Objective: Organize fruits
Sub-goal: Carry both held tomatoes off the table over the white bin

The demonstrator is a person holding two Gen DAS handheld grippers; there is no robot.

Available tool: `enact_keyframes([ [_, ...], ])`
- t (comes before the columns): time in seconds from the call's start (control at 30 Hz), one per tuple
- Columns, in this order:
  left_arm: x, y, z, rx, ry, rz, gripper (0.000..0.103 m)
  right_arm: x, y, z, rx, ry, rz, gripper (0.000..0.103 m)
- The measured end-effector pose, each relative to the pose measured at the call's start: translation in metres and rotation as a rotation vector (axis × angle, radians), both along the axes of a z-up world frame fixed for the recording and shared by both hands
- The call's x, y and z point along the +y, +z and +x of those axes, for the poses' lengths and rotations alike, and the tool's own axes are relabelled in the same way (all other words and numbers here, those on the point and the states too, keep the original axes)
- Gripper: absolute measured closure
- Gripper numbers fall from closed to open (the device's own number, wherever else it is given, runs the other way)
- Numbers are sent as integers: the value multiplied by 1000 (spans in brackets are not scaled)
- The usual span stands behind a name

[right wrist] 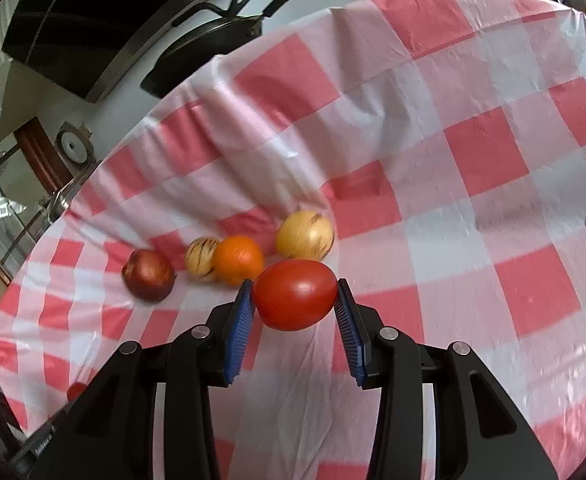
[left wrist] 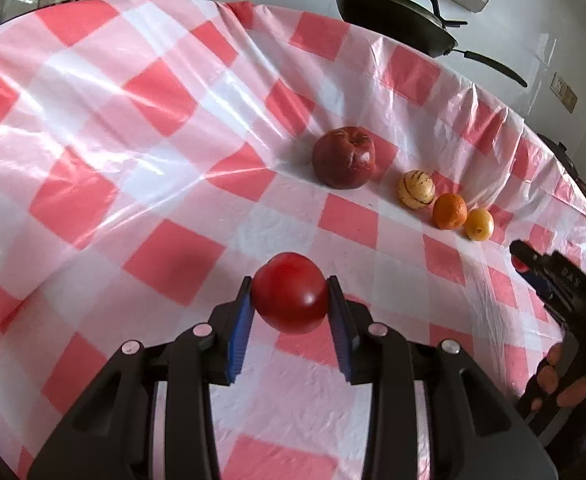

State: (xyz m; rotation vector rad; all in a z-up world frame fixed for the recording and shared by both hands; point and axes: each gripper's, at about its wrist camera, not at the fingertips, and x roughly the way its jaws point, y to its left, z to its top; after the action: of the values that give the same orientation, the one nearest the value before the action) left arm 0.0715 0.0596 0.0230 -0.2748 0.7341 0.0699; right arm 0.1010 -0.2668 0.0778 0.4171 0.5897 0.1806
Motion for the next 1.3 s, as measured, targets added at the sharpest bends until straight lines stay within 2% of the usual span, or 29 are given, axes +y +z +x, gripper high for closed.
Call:
enact_keyframes([
  [0.4,9,8,-43,-32,-19,16,67,67,7,-101,-37,174,-52,62],
  [0.67,32,19,-97,-84,28,1,67,100,13,-169,-70,249,-57,62],
  [0.97,72,16,-169,-74,65,98,67,143,9,-220,-63,361,-113,62],
  [1.3,116,6,-227,-45,126,151,67,200,6,-263,-64,515,-192,62],
])
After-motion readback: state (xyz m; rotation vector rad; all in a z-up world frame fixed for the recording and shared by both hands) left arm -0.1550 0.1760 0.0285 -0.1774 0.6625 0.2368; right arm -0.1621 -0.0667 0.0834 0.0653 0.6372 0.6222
